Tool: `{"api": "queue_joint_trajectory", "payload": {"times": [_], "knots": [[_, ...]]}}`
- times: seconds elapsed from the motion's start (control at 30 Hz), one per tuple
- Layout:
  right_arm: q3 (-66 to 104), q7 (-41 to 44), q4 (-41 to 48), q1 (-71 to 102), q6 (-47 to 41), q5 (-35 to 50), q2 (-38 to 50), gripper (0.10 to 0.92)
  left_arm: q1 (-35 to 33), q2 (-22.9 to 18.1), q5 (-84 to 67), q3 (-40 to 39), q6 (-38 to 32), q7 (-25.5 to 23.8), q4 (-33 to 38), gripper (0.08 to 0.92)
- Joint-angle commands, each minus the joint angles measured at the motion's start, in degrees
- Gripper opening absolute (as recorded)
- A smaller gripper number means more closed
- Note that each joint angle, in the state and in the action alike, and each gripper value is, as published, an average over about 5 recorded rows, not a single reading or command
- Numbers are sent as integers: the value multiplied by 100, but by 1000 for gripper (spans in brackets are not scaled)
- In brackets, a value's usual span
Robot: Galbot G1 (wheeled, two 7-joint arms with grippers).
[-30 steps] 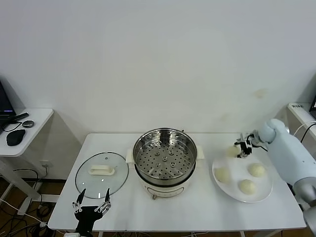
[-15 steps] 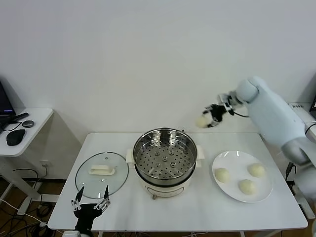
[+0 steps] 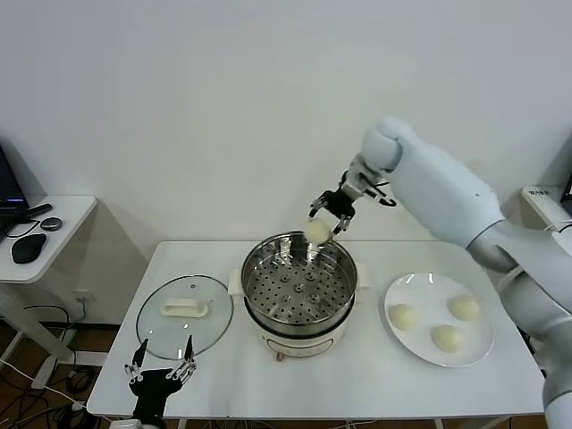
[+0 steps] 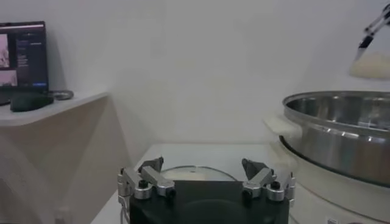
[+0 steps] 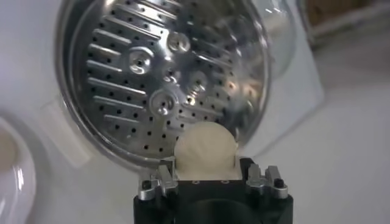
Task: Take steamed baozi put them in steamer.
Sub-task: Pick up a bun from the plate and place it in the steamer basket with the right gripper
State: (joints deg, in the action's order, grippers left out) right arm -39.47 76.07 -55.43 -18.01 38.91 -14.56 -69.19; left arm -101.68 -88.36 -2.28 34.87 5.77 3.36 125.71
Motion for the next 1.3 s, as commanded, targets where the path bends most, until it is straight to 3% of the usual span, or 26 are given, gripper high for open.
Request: {"api": "queue_joint_trajectory", "payload": {"times": [0.03,0.57,1.3], "knots": [[-453,-152,-675,2,850,-1126,-310,613,7,-29,0,-35,4,6,33,823],[-90,-945,-124,732,839,-2573,-818,611,55,-50,-24,-91,-2,29,-15,823],[-24,-1047,67,855,630,-2690,-879,611,67,-62,-57,-152,-2,33,-57,823]]}}
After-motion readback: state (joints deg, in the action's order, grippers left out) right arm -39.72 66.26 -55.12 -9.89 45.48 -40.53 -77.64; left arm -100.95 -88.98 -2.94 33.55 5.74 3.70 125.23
